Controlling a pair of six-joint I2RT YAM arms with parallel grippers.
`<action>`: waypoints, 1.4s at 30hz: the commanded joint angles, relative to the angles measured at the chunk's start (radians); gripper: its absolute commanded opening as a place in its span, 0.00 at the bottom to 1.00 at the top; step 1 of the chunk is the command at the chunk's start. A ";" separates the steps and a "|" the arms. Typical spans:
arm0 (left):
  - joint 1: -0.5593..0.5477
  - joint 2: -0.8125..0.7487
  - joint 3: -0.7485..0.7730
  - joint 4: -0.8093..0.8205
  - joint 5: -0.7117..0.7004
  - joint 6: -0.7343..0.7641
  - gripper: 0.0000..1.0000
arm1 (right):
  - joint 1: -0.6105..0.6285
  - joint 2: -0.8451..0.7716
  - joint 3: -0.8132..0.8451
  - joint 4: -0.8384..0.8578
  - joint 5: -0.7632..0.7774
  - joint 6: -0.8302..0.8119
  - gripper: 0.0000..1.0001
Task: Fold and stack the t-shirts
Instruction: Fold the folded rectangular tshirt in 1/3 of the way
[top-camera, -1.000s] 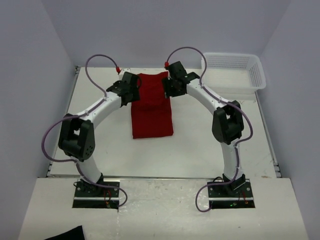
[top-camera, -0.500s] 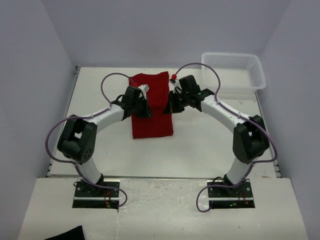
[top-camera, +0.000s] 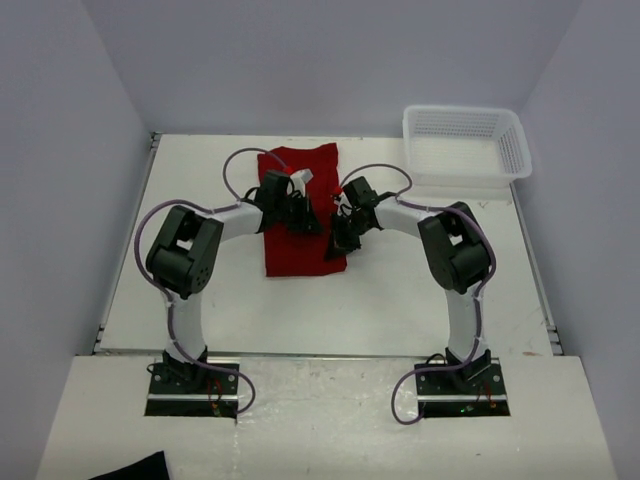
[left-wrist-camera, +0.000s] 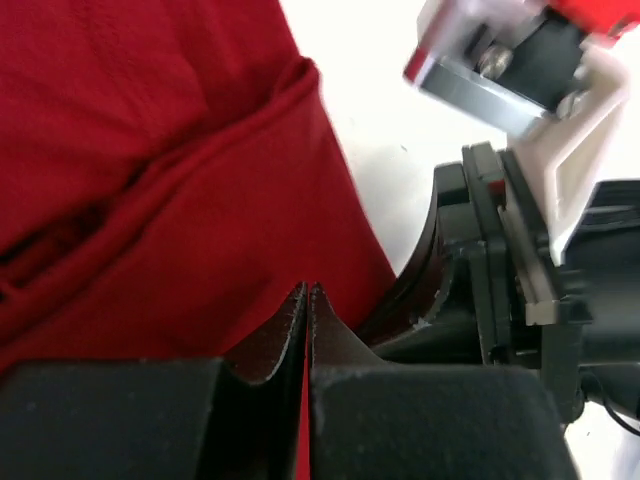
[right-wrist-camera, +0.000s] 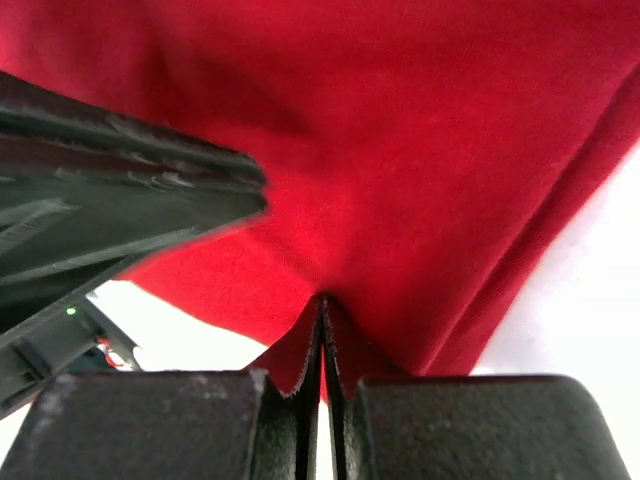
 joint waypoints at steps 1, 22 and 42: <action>0.024 0.066 0.038 0.071 0.066 0.007 0.00 | 0.004 0.019 0.011 -0.052 0.125 -0.008 0.00; 0.063 0.074 -0.230 0.307 0.141 -0.075 0.00 | 0.045 -0.103 -0.342 0.127 0.203 0.107 0.00; -0.042 -0.088 -0.443 0.350 0.077 -0.065 0.00 | 0.338 -0.366 -0.687 0.287 0.306 0.322 0.00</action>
